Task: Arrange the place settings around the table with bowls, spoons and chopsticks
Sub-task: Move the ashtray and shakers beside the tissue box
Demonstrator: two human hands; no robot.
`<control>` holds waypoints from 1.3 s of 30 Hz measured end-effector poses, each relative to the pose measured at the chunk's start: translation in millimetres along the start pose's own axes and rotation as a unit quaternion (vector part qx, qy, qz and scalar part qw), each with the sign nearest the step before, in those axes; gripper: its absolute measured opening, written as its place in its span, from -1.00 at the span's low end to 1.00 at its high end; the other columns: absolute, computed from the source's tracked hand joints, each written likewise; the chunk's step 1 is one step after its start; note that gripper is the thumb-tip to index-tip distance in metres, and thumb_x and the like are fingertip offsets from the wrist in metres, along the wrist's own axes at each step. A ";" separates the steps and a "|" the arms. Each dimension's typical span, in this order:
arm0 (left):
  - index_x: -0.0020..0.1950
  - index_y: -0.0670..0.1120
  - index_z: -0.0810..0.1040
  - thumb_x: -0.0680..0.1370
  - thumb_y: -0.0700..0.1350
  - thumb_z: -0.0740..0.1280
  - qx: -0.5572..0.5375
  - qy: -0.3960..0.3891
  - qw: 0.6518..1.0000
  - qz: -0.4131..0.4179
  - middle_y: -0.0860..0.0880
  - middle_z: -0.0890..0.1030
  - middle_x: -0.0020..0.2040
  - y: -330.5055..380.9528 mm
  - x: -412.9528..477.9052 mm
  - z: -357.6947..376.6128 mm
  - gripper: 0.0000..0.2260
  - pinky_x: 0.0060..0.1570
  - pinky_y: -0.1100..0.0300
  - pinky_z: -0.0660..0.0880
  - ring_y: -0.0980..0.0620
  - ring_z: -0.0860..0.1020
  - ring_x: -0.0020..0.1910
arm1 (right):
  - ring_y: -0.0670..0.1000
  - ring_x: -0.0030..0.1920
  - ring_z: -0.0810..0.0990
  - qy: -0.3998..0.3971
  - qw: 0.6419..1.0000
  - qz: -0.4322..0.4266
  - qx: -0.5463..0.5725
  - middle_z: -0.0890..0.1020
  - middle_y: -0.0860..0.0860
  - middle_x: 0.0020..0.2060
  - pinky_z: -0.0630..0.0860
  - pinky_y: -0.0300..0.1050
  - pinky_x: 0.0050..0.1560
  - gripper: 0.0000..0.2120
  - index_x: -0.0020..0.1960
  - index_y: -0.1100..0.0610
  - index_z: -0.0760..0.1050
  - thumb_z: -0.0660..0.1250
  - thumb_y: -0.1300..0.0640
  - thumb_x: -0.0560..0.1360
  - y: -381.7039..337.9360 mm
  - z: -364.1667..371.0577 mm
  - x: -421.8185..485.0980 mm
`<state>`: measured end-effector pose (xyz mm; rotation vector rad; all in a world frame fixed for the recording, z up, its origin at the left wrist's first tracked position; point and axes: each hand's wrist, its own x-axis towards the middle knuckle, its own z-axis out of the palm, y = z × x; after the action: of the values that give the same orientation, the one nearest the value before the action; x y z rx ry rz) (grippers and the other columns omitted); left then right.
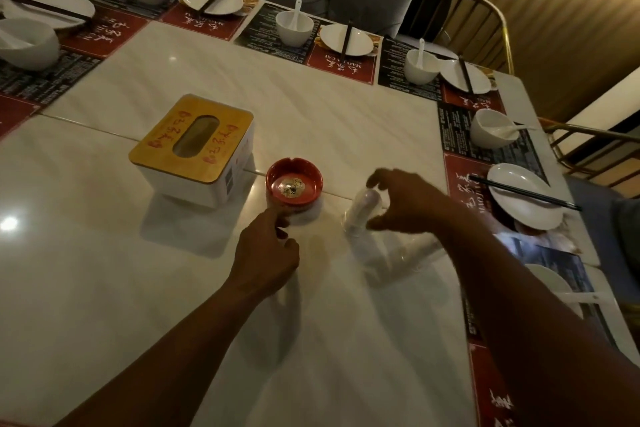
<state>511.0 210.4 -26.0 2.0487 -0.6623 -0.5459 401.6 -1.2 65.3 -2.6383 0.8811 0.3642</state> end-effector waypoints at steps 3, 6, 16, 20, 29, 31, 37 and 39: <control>0.37 -0.04 0.43 0.51 -0.22 0.40 0.007 -0.024 1.000 -0.018 0.04 0.55 0.18 2.0 -5.2 7.9 -0.56 0.04 0.22 0.49 0.09 0.54 0.08 | 0.06 0.12 0.57 0.061 0.995 0.006 0.082 0.58 0.02 0.18 0.54 -0.06 0.07 -0.30 0.33 -0.02 0.35 0.62 -0.01 0.30 5.6 35.4 -5.9; 0.40 -0.02 0.40 0.53 -0.19 0.40 0.022 -0.034 0.999 -0.020 0.03 0.55 0.20 -2.3 -8.5 10.3 -0.55 0.02 0.24 0.48 0.12 0.53 0.05 | 0.10 0.10 0.57 0.115 0.980 0.033 0.158 0.58 0.06 0.15 0.57 0.03 0.06 -0.32 0.32 -0.01 0.30 0.60 0.04 0.33 -0.2 60.3 -4.0; 0.47 0.02 0.32 0.48 -0.18 0.45 0.030 -0.032 0.999 -0.012 0.00 0.55 0.24 -9.1 -13.1 14.6 -0.40 0.04 0.24 0.46 0.13 0.50 0.08 | 0.14 0.14 0.58 0.197 0.929 0.149 0.277 0.55 0.12 0.22 0.49 -0.10 -0.04 -0.32 0.36 0.06 0.26 0.56 0.06 0.38 -10.4 82.1 24.0; 0.48 0.02 0.31 0.48 -0.19 0.46 0.022 -0.025 0.999 -0.015 -0.03 0.55 0.25 -9.2 -15.2 15.7 -0.39 0.09 0.22 0.45 0.13 0.48 0.09 | 0.19 0.19 0.56 0.199 0.928 0.160 0.271 0.53 0.15 0.24 0.53 0.00 0.08 -0.32 0.37 0.09 0.28 0.56 0.11 0.38 -6.3 68.3 43.6; 0.49 0.03 0.29 0.47 -0.18 0.48 0.021 -0.026 0.999 -0.014 -0.01 0.56 0.24 -14.2 -12.9 17.9 -0.35 0.07 0.22 0.46 0.13 0.50 0.08 | 0.19 0.21 0.56 0.203 0.927 0.140 0.283 0.54 0.15 0.24 0.51 -0.07 0.05 -0.29 0.36 0.09 0.25 0.58 0.12 0.37 -2.9 62.2 58.6; 0.51 0.03 0.28 0.46 -0.19 0.48 0.016 -0.026 0.999 -0.013 -0.02 0.55 0.24 -13.7 -13.3 17.4 -0.33 0.08 0.21 0.46 0.12 0.50 0.08 | 0.22 0.26 0.54 0.191 0.929 0.138 0.287 0.51 0.17 0.30 0.50 -0.03 0.14 -0.18 0.44 0.09 0.17 0.60 0.10 0.36 -3.7 60.1 56.4; 0.52 0.00 0.26 0.48 -0.20 0.46 0.012 -0.035 0.999 -0.012 -0.03 0.54 0.27 -12.5 -14.0 17.3 -0.33 0.05 0.21 0.46 0.12 0.49 0.08 | 0.17 0.37 0.45 0.192 0.949 0.137 0.210 0.42 0.14 0.42 0.45 0.06 0.33 -0.06 0.53 0.14 0.13 0.59 -0.03 0.34 17.0 19.2 7.1; 0.51 -0.02 0.28 0.48 -0.19 0.46 0.010 -0.035 0.999 -0.016 -0.03 0.54 0.28 -9.7 -13.4 17.5 -0.35 0.06 0.20 0.46 0.11 0.49 0.10 | 0.14 0.33 0.48 0.176 0.951 0.150 0.204 0.46 0.10 0.37 0.47 0.08 0.30 -0.22 0.47 0.09 0.25 0.56 0.00 0.38 39.8 6.6 -22.9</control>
<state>492.7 212.6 -41.5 2.0703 -0.6792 -0.6346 358.4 -16.5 57.9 -2.2158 1.3153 -0.2138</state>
